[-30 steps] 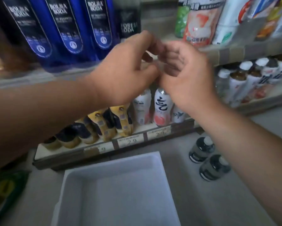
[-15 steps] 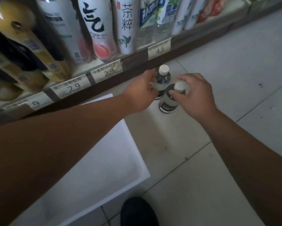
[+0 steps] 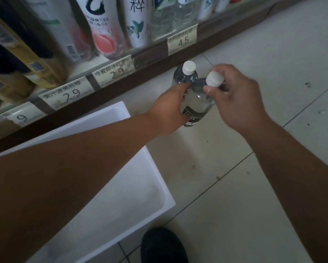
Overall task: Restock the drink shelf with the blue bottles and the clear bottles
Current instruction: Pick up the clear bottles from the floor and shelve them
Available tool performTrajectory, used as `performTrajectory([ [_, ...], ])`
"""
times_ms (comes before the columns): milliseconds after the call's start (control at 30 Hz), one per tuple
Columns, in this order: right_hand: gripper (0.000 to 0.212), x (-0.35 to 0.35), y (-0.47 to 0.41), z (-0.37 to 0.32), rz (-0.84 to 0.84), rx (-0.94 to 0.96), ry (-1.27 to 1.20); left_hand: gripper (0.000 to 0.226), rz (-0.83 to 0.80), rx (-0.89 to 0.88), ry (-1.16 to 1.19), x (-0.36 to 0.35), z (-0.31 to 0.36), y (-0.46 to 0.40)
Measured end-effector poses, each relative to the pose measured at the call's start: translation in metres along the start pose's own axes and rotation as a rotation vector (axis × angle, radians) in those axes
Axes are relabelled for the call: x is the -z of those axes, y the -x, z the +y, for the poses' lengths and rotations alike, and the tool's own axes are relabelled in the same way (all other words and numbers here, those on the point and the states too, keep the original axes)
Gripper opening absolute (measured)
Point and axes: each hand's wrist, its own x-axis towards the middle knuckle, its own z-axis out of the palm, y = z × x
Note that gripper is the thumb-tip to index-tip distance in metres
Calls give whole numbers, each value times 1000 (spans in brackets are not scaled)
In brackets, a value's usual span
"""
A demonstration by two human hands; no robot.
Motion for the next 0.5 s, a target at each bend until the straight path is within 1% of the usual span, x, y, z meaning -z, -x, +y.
performTrajectory([
  [67, 32, 12, -5, -21, -18, 66, 0, 69, 68, -25, -14, 15, 11, 2],
  [167, 36, 31, -13, -51, -30, 140, -5, 88, 121, -54, 129, 41, 28, 10],
  [233, 35, 45, -16, -70, -53, 188, -48, 97, 156, -86, 142, 61, 40, 20],
  [333, 34, 61, -20, -105, -95, 262, -159, 91, 211, -138, 150, 94, 60, 38],
  [400, 38, 74, -21, -126, -71, 269, -240, 85, 267, -130, 153, 117, 72, 50],
  [433, 43, 83, -20, -136, -57, 267, -301, 84, 297, -121, 153, 131, 79, 58],
  [500, 63, 98, -21, -156, -91, 289, -397, 83, 354, -111, 170, 164, 92, 66],
])
